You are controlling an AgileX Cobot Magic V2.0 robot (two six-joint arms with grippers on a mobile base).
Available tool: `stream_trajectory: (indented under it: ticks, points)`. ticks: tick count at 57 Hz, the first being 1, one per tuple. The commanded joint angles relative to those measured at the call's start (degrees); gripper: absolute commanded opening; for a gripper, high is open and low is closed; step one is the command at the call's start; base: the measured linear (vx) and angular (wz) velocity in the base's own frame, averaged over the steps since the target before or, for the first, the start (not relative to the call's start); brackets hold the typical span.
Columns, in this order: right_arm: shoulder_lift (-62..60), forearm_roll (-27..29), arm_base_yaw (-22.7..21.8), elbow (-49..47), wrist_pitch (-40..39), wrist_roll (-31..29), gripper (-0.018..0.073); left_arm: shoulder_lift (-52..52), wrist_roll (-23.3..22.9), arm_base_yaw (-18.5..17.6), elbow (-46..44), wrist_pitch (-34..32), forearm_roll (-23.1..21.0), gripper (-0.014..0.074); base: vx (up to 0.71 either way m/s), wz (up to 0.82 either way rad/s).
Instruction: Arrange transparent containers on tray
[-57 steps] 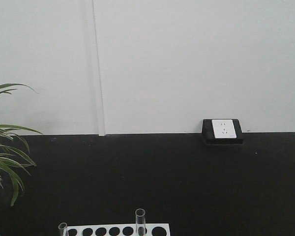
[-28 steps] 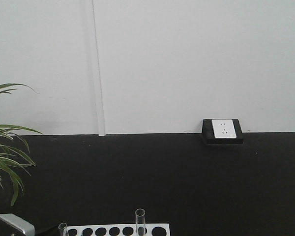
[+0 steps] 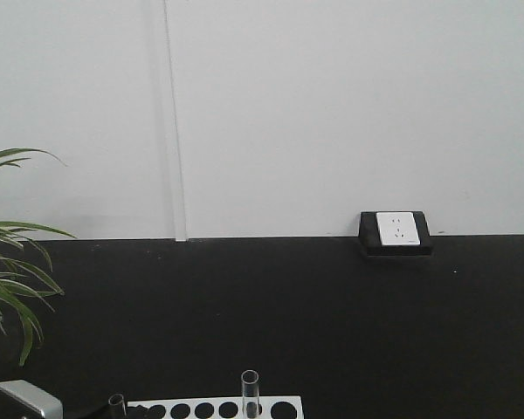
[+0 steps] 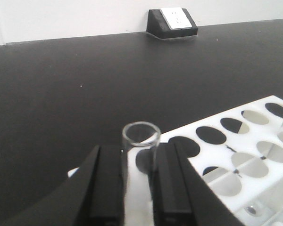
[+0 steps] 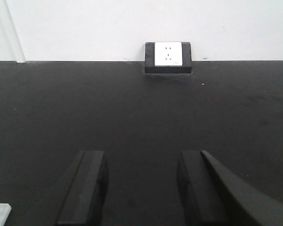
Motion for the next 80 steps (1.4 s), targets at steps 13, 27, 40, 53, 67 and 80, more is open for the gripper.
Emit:
stream_trajectory:
  ticks: [13, 27, 40, 53, 67, 80]
  points:
    - [0.2, -0.1, -0.3, -1.9, -4.5, -0.3, 0.0426, -2.7, -0.5, -0.3, -1.1, -9.6, -0.6, 0.011, 0.0, 0.0]
    - [0.2, -0.3, -0.3, -1.9, -4.5, -0.3, 0.0426, -9.9, -0.7, -0.3, -1.1, -6.8, -0.7, 0.0106, 0.0, 0.0]
    - [0.2, -0.3, -0.3, -1.9, -4.5, -0.4, 0.0426, -18.3, -0.7, -0.3, -5.4, 2.9, -0.5, 0.0109, 0.0, 0.0]
    - [0.2, -0.3, -0.3, -1.9, -7.1, -0.4, 0.0426, -26.8, -0.7, -0.3, -14.7, 20.2, -0.7, 0.0111, 0.0, 0.0]
    - [0.2, -0.2, -0.3, -1.9, -14.6, -0.4, 0.0426, -37.3, -0.7, -0.3, -16.1, 33.3, -0.9, 0.0111, 0.0, 0.0]
    - [3.9, -0.7, 9.3, 3.9, -28.1, -0.3, 0.0426, -46.3, -0.5, -0.3, -16.1, 49.5, -4.1, 0.0111, 0.0, 0.0]
